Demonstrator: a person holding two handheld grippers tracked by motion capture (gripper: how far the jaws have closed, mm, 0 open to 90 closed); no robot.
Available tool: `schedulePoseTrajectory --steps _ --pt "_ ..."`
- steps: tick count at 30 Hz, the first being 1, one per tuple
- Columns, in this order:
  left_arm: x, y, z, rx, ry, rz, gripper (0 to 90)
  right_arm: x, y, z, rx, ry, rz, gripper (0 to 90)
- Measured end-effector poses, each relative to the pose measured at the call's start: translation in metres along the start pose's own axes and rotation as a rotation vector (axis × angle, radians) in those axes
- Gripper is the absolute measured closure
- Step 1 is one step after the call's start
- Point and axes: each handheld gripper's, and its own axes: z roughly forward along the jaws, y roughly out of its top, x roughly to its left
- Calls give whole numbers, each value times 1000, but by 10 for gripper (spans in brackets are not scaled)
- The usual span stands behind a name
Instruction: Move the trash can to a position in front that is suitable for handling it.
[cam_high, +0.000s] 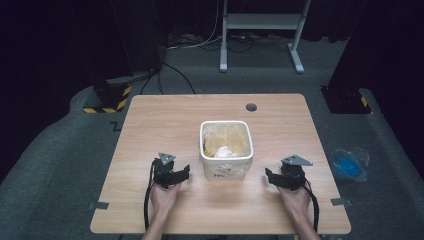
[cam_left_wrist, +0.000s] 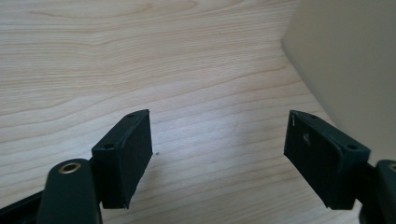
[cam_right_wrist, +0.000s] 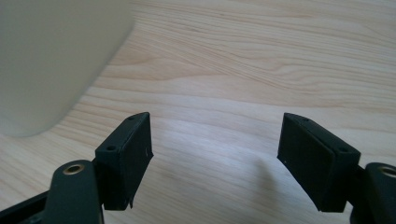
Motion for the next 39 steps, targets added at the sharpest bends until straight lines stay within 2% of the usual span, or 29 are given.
schedulePoseTrajectory --steps 2,5,13,24,29,34,39 --pt "-4 0 2 3 -9 1 233 3 1 1 1 6 -3 262" --pt "-11 1 6 9 -27 -3 233 16 5 7 8 33 -19 261" --pt "-20 3 11 3 -50 -28 239 34 12 14 12 66 -37 261" --pt "-26 12 14 5 -54 -16 241 44 16 19 14 77 -46 266" --pt "-28 15 15 -3 -59 -26 247 45 18 20 8 76 -38 268" --pt "-29 14 19 10 -63 -21 253 46 18 21 4 76 -30 269" --pt "-26 15 20 7 -51 -43 265 50 22 24 -3 64 -20 282"
